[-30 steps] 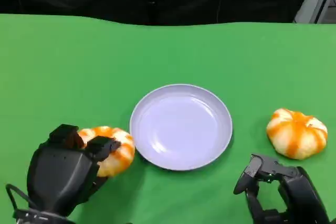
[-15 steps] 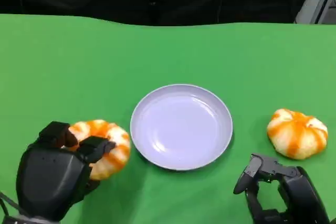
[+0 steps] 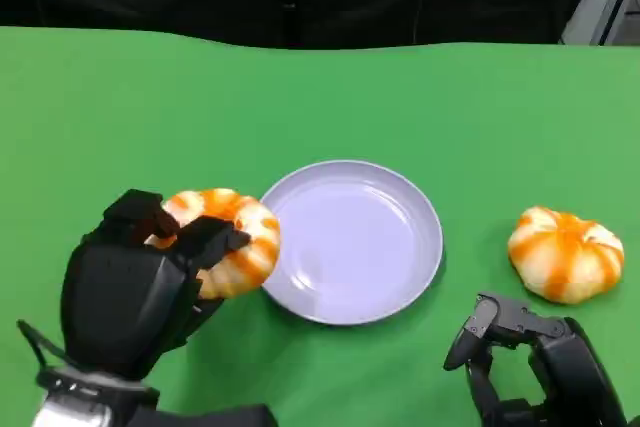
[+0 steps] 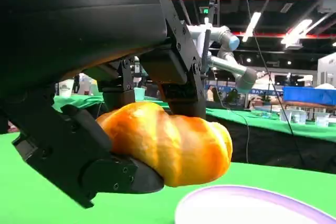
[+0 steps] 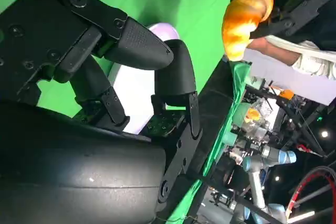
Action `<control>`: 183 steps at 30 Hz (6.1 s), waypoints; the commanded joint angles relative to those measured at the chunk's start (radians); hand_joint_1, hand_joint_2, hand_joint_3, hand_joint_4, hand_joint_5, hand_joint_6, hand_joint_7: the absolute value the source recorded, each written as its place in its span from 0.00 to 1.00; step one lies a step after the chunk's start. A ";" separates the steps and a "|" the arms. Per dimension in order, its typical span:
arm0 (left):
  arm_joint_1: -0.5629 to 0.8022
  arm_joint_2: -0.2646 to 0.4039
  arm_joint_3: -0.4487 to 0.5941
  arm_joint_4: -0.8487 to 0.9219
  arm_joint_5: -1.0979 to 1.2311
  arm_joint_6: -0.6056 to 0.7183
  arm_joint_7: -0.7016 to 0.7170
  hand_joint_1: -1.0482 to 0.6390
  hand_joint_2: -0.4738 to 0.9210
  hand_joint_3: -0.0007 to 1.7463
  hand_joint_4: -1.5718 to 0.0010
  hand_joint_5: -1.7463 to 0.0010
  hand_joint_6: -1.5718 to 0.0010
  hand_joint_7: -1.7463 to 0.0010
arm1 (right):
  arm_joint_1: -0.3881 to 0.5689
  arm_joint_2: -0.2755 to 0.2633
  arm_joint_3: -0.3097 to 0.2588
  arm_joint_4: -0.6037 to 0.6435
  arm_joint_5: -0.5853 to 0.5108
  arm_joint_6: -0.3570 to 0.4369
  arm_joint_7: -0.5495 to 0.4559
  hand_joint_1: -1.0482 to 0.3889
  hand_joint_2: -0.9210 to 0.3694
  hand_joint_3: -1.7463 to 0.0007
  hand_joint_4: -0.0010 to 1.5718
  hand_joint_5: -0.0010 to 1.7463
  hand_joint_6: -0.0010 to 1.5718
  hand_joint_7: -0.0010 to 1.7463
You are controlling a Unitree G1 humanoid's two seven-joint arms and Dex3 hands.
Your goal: Grasp the bread from the table and place it into the plate.
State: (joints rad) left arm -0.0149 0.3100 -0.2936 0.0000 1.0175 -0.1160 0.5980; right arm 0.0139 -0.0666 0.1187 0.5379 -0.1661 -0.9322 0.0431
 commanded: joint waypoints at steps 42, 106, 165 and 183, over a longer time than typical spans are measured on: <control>-0.414 -0.158 -0.172 0.529 -0.084 -0.040 0.034 0.52 0.65 0.60 0.42 0.06 0.43 0.40 | 0.025 -0.006 -0.002 -0.023 0.012 0.012 0.000 0.33 0.47 0.16 0.58 1.00 0.54 0.85; -0.011 0.063 -0.039 -0.062 -0.220 -0.053 -0.370 0.22 1.00 0.19 0.83 0.78 0.80 0.96 | 0.037 0.002 0.003 -0.043 0.014 0.024 0.007 0.34 0.47 0.15 0.58 1.00 0.53 0.86; 0.156 -0.106 0.224 0.455 -0.543 -0.900 -0.023 0.64 0.60 0.76 0.47 0.10 0.46 0.25 | 0.040 -0.014 -0.012 -0.035 0.003 0.011 -0.008 0.34 0.45 0.18 0.57 1.00 0.53 0.86; 0.166 -0.126 0.245 0.439 -0.541 -0.911 -0.063 0.63 0.59 0.77 0.47 0.09 0.45 0.26 | 0.049 -0.024 -0.011 -0.054 -0.001 0.017 -0.011 0.34 0.44 0.18 0.56 1.00 0.52 0.86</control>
State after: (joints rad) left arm 0.1407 0.1789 -0.0571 0.4480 0.4789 -1.0162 0.5532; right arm 0.0604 -0.0752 0.1193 0.4877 -0.1822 -0.9086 0.0315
